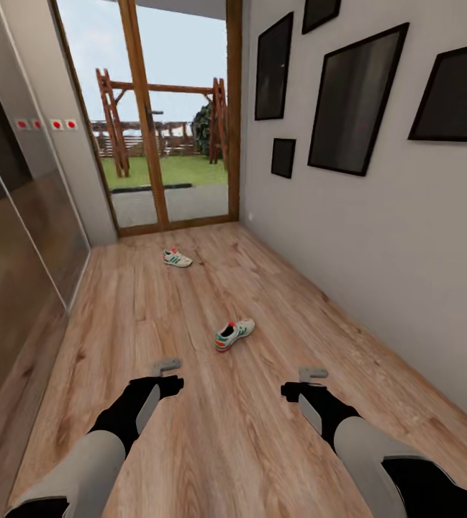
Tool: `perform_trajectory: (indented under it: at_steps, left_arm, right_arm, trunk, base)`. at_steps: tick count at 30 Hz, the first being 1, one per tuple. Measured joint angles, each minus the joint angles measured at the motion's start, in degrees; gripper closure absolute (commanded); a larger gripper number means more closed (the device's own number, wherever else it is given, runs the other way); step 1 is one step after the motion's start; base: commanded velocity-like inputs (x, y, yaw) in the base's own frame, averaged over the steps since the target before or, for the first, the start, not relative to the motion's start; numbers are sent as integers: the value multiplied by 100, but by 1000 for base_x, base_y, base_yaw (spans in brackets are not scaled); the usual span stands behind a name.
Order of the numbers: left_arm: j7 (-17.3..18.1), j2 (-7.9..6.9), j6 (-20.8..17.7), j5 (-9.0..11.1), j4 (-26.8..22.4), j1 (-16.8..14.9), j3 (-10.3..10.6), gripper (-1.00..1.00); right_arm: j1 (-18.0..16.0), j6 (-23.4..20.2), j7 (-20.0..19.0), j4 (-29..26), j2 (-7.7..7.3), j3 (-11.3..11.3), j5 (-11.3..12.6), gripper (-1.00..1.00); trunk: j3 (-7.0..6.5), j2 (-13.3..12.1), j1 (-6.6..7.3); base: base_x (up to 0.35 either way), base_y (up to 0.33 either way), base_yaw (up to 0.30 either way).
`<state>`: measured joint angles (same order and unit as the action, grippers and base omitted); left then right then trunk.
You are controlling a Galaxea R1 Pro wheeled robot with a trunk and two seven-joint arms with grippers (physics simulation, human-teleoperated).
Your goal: Pick up the two gym shoes and the two sandals from the corridor floor and place them onto the hallstand (shoe rack) in the corridor, making sure they are on the rack and not on the floor. Arrange them so the two gym shoes are next to each other and the two sandals are next to each other.
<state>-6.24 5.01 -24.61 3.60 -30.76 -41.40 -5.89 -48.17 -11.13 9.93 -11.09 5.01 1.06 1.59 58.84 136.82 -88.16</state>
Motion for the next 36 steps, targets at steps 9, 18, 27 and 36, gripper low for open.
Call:
perform_trajectory:
  at_steps: [9,18,27,36]
  left_arm:
    - [0,0,0,0,0,0,0,-100]
    - [0,0,0,-1,-10,0,0,-100]
    - [0,0,0,-1,-25,0,0,-100]
    - [-5,0,-4,-1,-26,0,0,-100]
  right_arm:
    - [-1,2,0,2,0,0,1,-100]
    - [-2,0,0,2,0,0,3,-100]
    - [-1,-3,0,2,0,0,4,-100]
    - [0,-3,0,2,0,0,5,-100]
  trunk:
    - [0,0,0]
    - [0,0,0]
    - [0,0,0]
    - [0,0,0]
  base:
    - [330,166,-286]
    - [126,68,-287]
    - [13,7,-293]
    - [1,1,-299]
